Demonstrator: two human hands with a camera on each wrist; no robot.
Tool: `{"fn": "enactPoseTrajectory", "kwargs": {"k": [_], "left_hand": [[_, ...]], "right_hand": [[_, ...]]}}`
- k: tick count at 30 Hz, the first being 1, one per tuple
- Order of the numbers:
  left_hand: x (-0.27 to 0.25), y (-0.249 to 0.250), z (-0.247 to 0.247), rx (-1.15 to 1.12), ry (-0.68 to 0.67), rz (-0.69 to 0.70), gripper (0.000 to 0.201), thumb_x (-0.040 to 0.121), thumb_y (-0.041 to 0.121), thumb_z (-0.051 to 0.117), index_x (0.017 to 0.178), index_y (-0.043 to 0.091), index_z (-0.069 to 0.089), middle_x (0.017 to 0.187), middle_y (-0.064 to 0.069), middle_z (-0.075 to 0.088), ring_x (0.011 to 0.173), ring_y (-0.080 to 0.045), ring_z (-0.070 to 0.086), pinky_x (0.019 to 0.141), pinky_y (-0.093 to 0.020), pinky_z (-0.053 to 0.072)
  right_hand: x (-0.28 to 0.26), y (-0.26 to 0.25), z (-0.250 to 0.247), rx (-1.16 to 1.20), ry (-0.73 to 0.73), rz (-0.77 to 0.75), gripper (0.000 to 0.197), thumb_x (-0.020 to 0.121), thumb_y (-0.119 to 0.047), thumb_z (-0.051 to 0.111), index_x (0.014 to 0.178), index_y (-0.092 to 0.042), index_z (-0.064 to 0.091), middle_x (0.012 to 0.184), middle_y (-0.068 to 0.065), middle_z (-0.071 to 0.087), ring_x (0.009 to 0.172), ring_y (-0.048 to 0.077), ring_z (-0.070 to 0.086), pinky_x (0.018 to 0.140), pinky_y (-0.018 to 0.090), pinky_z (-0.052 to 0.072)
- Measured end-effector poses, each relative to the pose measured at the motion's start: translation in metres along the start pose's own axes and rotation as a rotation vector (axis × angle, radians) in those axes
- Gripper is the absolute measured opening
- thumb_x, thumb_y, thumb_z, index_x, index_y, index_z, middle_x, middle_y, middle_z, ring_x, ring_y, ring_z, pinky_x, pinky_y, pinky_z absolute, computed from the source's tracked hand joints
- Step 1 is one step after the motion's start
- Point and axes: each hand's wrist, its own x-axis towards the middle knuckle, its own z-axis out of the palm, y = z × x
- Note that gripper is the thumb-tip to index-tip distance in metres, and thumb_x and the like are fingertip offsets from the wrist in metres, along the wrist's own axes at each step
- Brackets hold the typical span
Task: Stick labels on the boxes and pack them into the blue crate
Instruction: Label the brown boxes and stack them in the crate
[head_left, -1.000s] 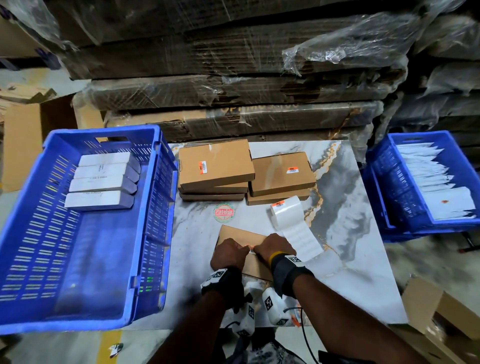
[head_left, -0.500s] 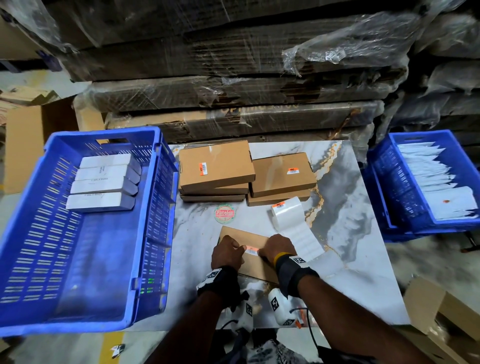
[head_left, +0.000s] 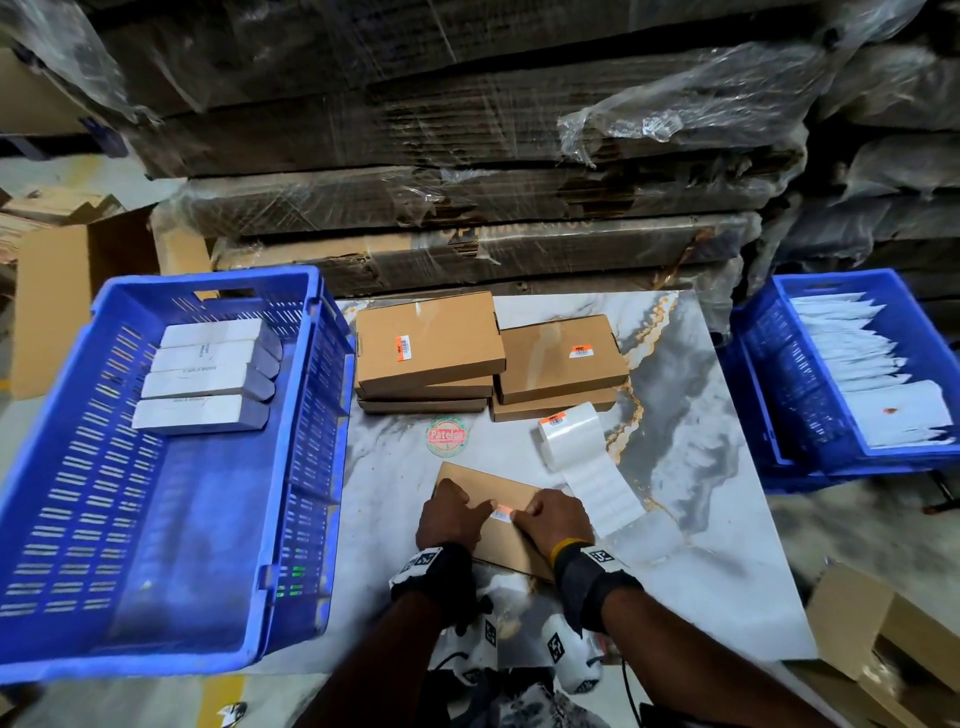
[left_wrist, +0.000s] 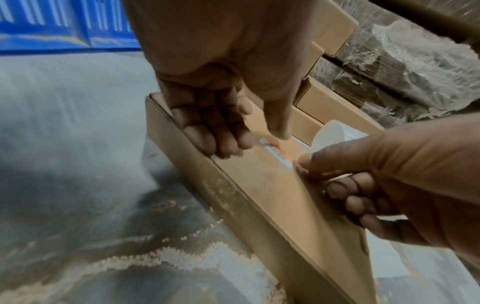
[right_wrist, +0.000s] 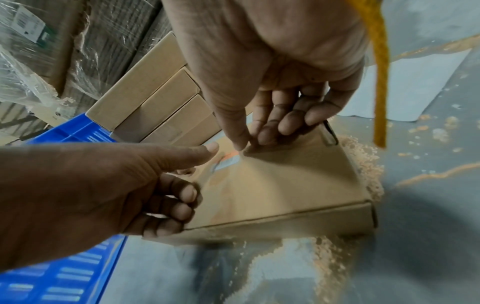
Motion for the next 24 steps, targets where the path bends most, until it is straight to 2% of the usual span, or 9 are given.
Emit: {"fn": "enactPoseTrajectory", "kwargs": {"k": [4, 8, 9, 11, 14, 16, 18, 20, 24], "left_hand": [[0.011, -0.009, 0.009, 0.021, 0.044, -0.024, 0.035, 0.08, 0.056, 0.057, 0.08, 0.024, 0.042, 0.075, -0.005, 0.071, 0.076, -0.03, 0.069, 0.074, -0.04, 0.058], [0.003, -0.006, 0.004, -0.071, 0.056, -0.041, 0.024, 0.088, 0.044, 0.054, 0.083, 0.023, 0.044, 0.068, -0.006, 0.07, 0.065, -0.027, 0.068, 0.071, -0.042, 0.059], [-0.001, -0.004, 0.0, -0.102, 0.082, -0.048, 0.022, 0.088, 0.043, 0.055, 0.084, 0.023, 0.046, 0.073, -0.005, 0.07, 0.068, -0.026, 0.067, 0.073, -0.042, 0.059], [-0.009, -0.004, -0.011, -0.075, 0.193, -0.065, 0.017, 0.089, 0.042, 0.056, 0.09, 0.025, 0.051, 0.087, -0.002, 0.067, 0.085, -0.027, 0.065, 0.077, -0.035, 0.054], [-0.021, -0.006, -0.021, 0.046, 0.332, -0.029, 0.019, 0.092, 0.037, 0.055, 0.109, 0.027, 0.053, 0.107, -0.004, 0.062, 0.104, -0.029, 0.058, 0.079, -0.035, 0.044], [-0.022, -0.01, -0.02, 0.109, 0.292, -0.02, 0.036, 0.093, 0.035, 0.054, 0.127, 0.025, 0.049, 0.125, -0.008, 0.054, 0.116, -0.031, 0.052, 0.09, -0.04, 0.044], [-0.019, -0.014, -0.018, 0.06, 0.168, -0.058, 0.051, 0.095, 0.031, 0.053, 0.142, 0.019, 0.039, 0.138, -0.012, 0.047, 0.125, -0.034, 0.048, 0.101, -0.042, 0.04], [-0.018, -0.016, -0.017, 0.027, 0.067, -0.042, 0.053, 0.095, 0.027, 0.053, 0.144, 0.011, 0.038, 0.14, -0.017, 0.048, 0.128, -0.034, 0.047, 0.104, -0.039, 0.04], [-0.027, -0.006, -0.025, -0.057, 0.136, 0.005, 0.05, 0.091, 0.025, 0.06, 0.136, 0.008, 0.045, 0.131, -0.016, 0.054, 0.121, -0.032, 0.052, 0.097, -0.036, 0.042]], "right_hand": [[-0.002, 0.003, 0.003, 0.035, 0.009, -0.047, 0.028, 0.079, -0.04, 0.07, 0.066, -0.024, 0.052, 0.084, -0.004, 0.067, 0.085, 0.02, 0.063, 0.074, 0.028, 0.049], [-0.008, 0.014, -0.003, 0.217, 0.048, -0.072, 0.017, 0.081, -0.028, 0.07, 0.072, -0.021, 0.057, 0.081, -0.005, 0.066, 0.082, 0.018, 0.062, 0.075, 0.027, 0.05], [-0.011, 0.018, -0.006, 0.249, 0.081, -0.074, 0.014, 0.081, -0.025, 0.069, 0.075, -0.022, 0.057, 0.084, -0.004, 0.066, 0.084, 0.019, 0.062, 0.076, 0.027, 0.05], [-0.015, 0.026, -0.01, 0.277, 0.155, -0.073, 0.014, 0.082, -0.022, 0.067, 0.089, -0.025, 0.055, 0.096, 0.001, 0.063, 0.088, 0.021, 0.061, 0.078, 0.029, 0.049], [-0.023, 0.037, -0.01, 0.339, 0.174, 0.014, 0.042, 0.082, -0.023, 0.069, 0.118, -0.024, 0.047, 0.115, 0.008, 0.053, 0.101, 0.028, 0.058, 0.088, 0.035, 0.047], [-0.025, 0.038, -0.009, 0.376, 0.098, 0.072, 0.063, 0.082, -0.025, 0.071, 0.136, -0.017, 0.04, 0.128, 0.014, 0.051, 0.116, 0.034, 0.053, 0.097, 0.038, 0.044], [-0.026, 0.038, -0.007, 0.4, -0.022, 0.098, 0.071, 0.082, -0.026, 0.072, 0.142, -0.011, 0.036, 0.133, 0.016, 0.053, 0.119, 0.034, 0.053, 0.099, 0.037, 0.045], [-0.027, 0.035, -0.009, 0.405, -0.084, 0.117, 0.07, 0.081, -0.024, 0.072, 0.141, -0.01, 0.039, 0.131, 0.015, 0.056, 0.117, 0.033, 0.055, 0.098, 0.036, 0.046], [-0.037, 0.022, -0.027, 0.473, -0.06, 0.096, 0.068, 0.079, -0.021, 0.069, 0.139, -0.015, 0.037, 0.126, 0.012, 0.059, 0.11, 0.031, 0.057, 0.096, 0.038, 0.049]]}}
